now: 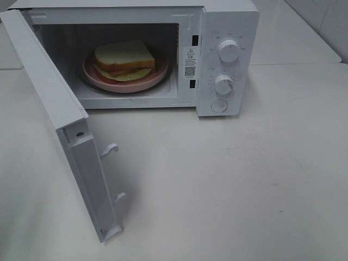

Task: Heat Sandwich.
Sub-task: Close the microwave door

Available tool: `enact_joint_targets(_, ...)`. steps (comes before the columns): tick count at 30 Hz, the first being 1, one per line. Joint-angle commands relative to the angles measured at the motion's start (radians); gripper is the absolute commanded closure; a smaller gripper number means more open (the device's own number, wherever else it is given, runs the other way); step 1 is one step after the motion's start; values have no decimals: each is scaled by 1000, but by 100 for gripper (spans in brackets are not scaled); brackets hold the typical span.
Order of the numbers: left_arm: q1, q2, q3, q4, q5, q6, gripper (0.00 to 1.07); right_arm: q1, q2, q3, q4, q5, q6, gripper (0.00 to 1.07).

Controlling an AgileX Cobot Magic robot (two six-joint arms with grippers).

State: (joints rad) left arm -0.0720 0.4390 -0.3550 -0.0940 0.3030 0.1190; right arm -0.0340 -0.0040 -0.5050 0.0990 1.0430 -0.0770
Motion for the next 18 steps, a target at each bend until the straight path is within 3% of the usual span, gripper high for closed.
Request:
enact_joint_targets(1,-6,35,8,-4,-51,-1,35,2,-26,2,-2,-4,-1,43)
enact_joint_targets(6,-26,88,31,-4,-107,-1,38,2,-26,2,-2,-4,-1,43)
enact_joint_targets(12,-66,141,54,6,-166,-1,51,2,-26,2,-2,-4,-1,43)
enact_joint_targets(17,-66,199,55,8,-236,-1,66,2,-26,2,-4,-4,8,43)
enact_joint_targets(18,-66,231,55,7,-273,-6,75,2,-26,2,-4,-4,8,43)
